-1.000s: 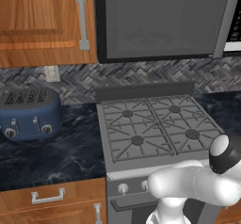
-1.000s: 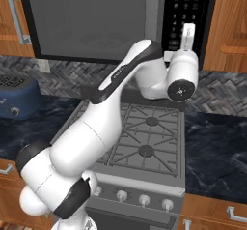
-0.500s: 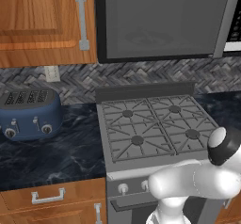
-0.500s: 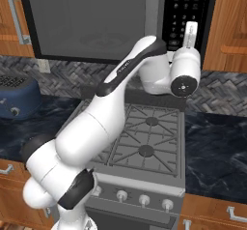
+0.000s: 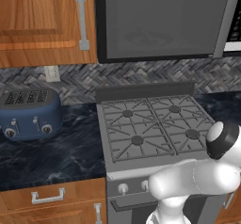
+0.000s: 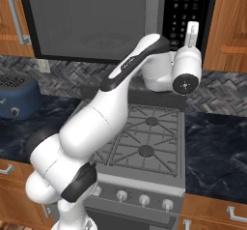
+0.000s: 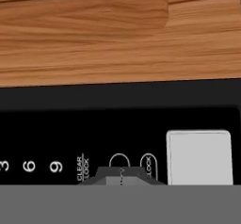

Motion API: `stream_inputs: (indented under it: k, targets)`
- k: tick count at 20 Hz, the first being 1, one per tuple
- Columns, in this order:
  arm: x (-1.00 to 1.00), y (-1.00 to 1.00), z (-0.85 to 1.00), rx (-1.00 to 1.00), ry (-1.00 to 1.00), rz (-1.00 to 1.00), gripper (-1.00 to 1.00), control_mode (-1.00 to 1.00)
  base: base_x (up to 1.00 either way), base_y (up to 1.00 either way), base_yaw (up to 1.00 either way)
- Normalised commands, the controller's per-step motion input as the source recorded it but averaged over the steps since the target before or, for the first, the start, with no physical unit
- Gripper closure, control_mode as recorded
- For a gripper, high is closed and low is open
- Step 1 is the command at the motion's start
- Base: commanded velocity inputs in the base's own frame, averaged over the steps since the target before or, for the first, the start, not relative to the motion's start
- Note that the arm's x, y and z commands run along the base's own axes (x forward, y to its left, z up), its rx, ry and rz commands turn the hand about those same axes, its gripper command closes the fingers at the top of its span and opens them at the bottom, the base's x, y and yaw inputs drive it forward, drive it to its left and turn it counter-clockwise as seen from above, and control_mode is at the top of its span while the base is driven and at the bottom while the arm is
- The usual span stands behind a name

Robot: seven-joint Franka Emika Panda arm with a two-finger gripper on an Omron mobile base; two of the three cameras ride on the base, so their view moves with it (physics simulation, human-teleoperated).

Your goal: Transport the fish from the fridge to the microwave and turn on the microwave.

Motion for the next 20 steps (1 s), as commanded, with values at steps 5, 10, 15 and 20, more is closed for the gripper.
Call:
stream_inputs:
  k: [5, 10, 15, 20]
  targets:
    - [0.16, -0.07, -0.02, 0.01, 0.0, 0.0, 1.0, -1.0, 0.0, 0.0, 0.0]
    - [0.17, -0.09, 0.0, 0.01, 0.0, 0.0, 1.0, -1.0, 0.0, 0.0, 0.0]
    - [0.15, -0.08, -0.02, 0.0, 0.0, 0.0, 1.0, -1.0, 0.0, 0.0, 0.0]
    - [0.03, -0.01, -0.16, 0.0, 0.0, 0.0, 1.0, -1.0, 0.0, 0.0, 0.0]
